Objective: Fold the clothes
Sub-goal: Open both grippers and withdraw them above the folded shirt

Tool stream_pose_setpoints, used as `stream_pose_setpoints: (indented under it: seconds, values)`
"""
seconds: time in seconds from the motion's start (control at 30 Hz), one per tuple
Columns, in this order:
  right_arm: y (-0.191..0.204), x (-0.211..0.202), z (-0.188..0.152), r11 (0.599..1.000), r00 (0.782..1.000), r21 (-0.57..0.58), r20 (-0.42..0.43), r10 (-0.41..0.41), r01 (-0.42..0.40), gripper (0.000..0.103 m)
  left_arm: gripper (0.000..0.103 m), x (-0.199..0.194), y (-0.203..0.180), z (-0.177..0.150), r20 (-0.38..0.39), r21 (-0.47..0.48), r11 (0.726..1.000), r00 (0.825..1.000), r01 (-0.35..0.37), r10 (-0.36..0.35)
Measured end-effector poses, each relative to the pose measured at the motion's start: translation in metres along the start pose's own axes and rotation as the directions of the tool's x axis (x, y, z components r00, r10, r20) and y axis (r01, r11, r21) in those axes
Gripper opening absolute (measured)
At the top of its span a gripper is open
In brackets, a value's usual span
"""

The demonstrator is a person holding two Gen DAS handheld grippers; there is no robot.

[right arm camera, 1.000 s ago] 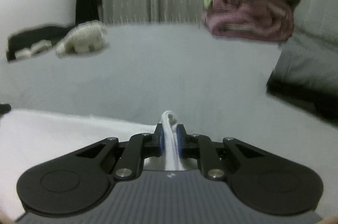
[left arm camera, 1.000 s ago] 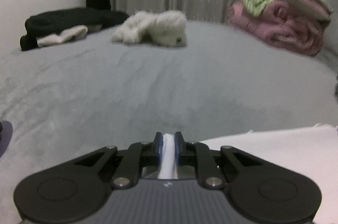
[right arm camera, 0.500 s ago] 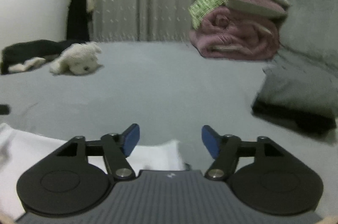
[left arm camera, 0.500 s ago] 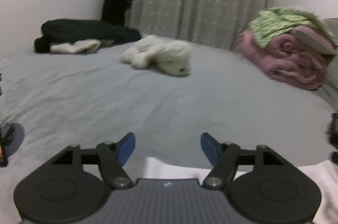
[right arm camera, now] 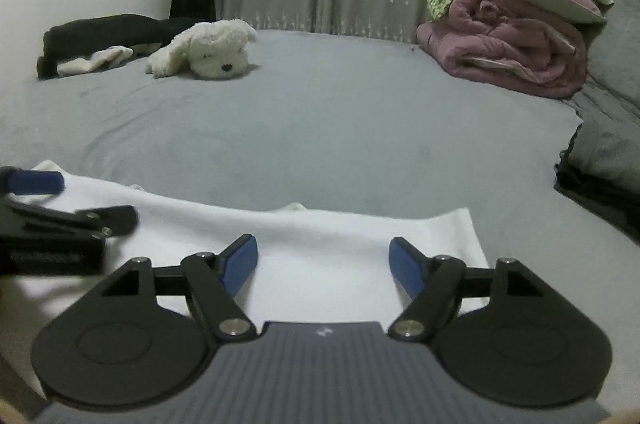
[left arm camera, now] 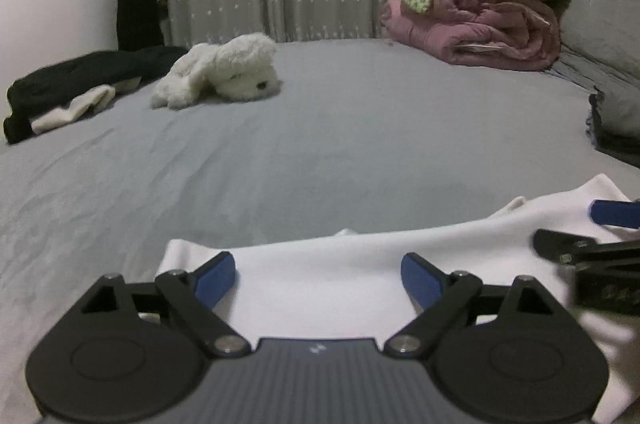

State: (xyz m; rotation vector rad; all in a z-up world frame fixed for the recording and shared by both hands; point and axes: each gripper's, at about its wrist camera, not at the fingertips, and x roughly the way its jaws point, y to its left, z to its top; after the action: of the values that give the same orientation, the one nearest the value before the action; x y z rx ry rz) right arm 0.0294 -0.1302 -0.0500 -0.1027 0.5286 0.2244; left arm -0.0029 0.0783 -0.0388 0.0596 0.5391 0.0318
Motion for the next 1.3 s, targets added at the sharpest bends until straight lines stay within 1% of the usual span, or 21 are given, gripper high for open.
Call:
stream_pose_setpoints:
  seconds: [0.13, 0.23, 0.27, 0.33, 0.4, 0.47, 0.6, 0.7, 0.73, 0.8, 0.87, 0.97, 1.07, 1.23, 1.27, 1.3]
  values:
    - [-0.024, -0.007, -0.005, 0.998, 1.0, 0.06, 0.006, 0.003, -0.003, 0.079, 0.091, -0.003, 0.014, -0.004, -0.002, 0.003, 1.0, 1.0, -0.007, 0.007]
    - [-0.043, -0.013, -0.009, 0.995, 0.999, 0.091, 0.012, 0.037, -0.038, 0.077, 0.091, -0.005, 0.025, -0.008, -0.003, 0.006, 1.0, 1.0, -0.012, 0.012]
    - [-0.048, -0.016, -0.01, 0.995, 0.999, 0.09, 0.02, 0.046, -0.048, 0.077, 0.091, -0.005, 0.029, -0.009, -0.004, 0.007, 1.0, 1.0, -0.014, 0.014]
    - [-0.055, -0.02, -0.013, 0.997, 1.0, 0.074, 0.018, 0.0, -0.001, 0.08, 0.093, -0.007, 0.037, -0.011, -0.006, 0.004, 1.0, 1.0, -0.016, 0.016]
    - [-0.067, -0.026, -0.016, 0.996, 1.0, 0.094, 0.018, -0.015, 0.013, 0.08, 0.093, -0.01, 0.052, -0.01, -0.022, -0.052, 0.999, 1.0, -0.001, 0.0]
    - [-0.079, -0.033, -0.015, 0.989, 1.0, 0.145, 0.018, -0.023, 0.02, 0.08, 0.093, -0.014, 0.068, -0.01, -0.036, -0.106, 0.994, 0.999, 0.011, -0.015]
    - [-0.081, -0.049, -0.01, 0.984, 0.998, 0.177, 0.052, -0.032, 0.023, 0.08, 0.093, -0.022, 0.076, -0.007, -0.06, -0.135, 0.991, 0.998, -0.006, -0.002]
    - [-0.073, -0.059, -0.001, 0.982, 0.997, 0.186, 0.069, -0.027, 0.014, 0.08, 0.093, -0.024, 0.079, -0.003, -0.114, -0.169, 0.986, 0.993, -0.005, -0.015]
    - [-0.07, -0.063, 0.001, 0.982, 0.997, 0.188, 0.073, -0.023, 0.009, 0.08, 0.093, -0.024, 0.08, -0.002, -0.137, -0.184, 0.983, 0.99, -0.004, -0.022]
    - [-0.063, -0.067, 0.007, 0.982, 0.997, 0.187, 0.075, -0.009, -0.005, 0.082, 0.093, -0.022, 0.085, 0.001, -0.205, -0.226, 0.974, 0.978, -0.008, -0.04]
    - [-0.056, -0.067, 0.012, 0.984, 0.998, 0.18, 0.069, 0.002, -0.015, 0.083, 0.093, -0.022, 0.092, 0.002, -0.25, -0.275, 0.962, 0.965, 0.005, -0.076]
    - [-0.044, -0.066, 0.019, 0.987, 0.999, 0.161, 0.051, 0.013, -0.021, 0.083, 0.093, -0.024, 0.102, 0.002, -0.277, -0.342, 0.939, 0.951, 0.039, -0.14]
    - [-0.032, -0.062, 0.024, 0.987, 0.999, 0.157, 0.027, 0.03, -0.034, 0.083, 0.093, -0.025, 0.112, 0.003, -0.276, -0.397, 0.914, 0.938, 0.086, -0.208]
    - [-0.018, -0.054, 0.031, 0.978, 0.996, 0.191, 0.004, 0.085, -0.085, 0.084, 0.093, -0.014, 0.123, 0.002, -0.332, -0.446, 0.886, 0.896, 0.126, -0.294]
    - [-0.015, -0.052, 0.031, 0.976, 0.995, 0.197, -0.002, 0.097, -0.095, 0.084, 0.093, -0.012, 0.125, 0.001, -0.338, -0.456, 0.88, 0.889, 0.133, -0.309]
    - [-0.012, -0.05, 0.032, 0.974, 0.994, 0.202, -0.008, 0.108, -0.104, 0.084, 0.093, -0.012, 0.127, 0.001, -0.337, -0.466, 0.874, 0.885, 0.14, -0.322]
